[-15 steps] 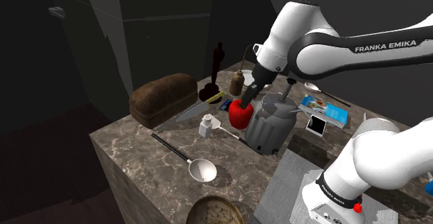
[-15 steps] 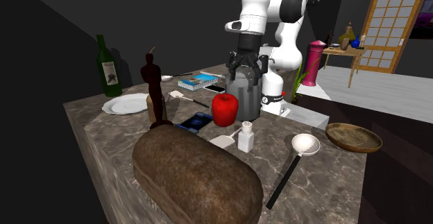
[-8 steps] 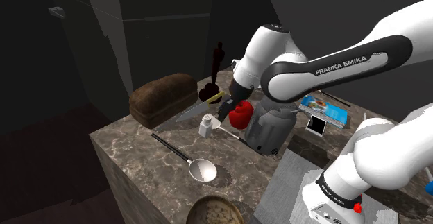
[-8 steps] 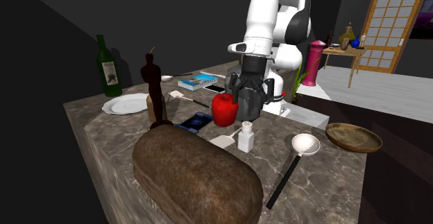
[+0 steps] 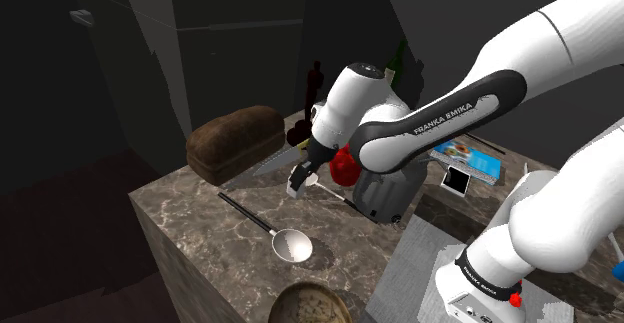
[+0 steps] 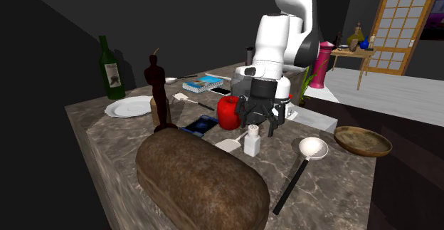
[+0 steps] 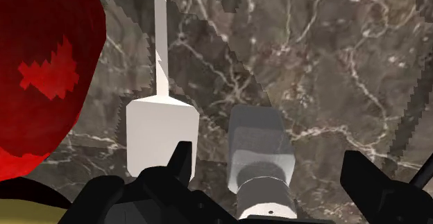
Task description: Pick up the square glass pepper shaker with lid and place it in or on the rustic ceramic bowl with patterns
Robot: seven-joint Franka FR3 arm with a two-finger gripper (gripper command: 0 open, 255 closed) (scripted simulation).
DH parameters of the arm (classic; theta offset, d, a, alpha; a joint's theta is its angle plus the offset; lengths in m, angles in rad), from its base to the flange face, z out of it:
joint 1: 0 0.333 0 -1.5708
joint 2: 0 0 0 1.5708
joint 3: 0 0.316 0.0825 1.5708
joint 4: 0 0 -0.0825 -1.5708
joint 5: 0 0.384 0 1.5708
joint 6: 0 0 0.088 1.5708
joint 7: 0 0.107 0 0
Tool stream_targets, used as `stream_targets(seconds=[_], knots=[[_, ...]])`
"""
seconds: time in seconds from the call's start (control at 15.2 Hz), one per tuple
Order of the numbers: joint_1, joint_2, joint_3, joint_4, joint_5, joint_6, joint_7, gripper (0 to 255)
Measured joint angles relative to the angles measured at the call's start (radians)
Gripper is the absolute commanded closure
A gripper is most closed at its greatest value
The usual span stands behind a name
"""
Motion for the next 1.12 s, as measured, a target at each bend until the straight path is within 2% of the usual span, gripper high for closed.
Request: stream_targets(seconds=[0.26, 0.66, 0.73, 1.12], knots=[[-0.012, 0.058, 0.007, 0.0, -0.038, 0.057, 0.026, 0], [-0.014, 0.07, 0.009, 0.002, -0.047, 0.066, 0.033, 0], [-0.014, 0.07, 0.009, 0.002, -0.047, 0.066, 0.033, 255], [-0.014, 0.069, 0.008, 0.002, -0.047, 0.066, 0.033, 255]])
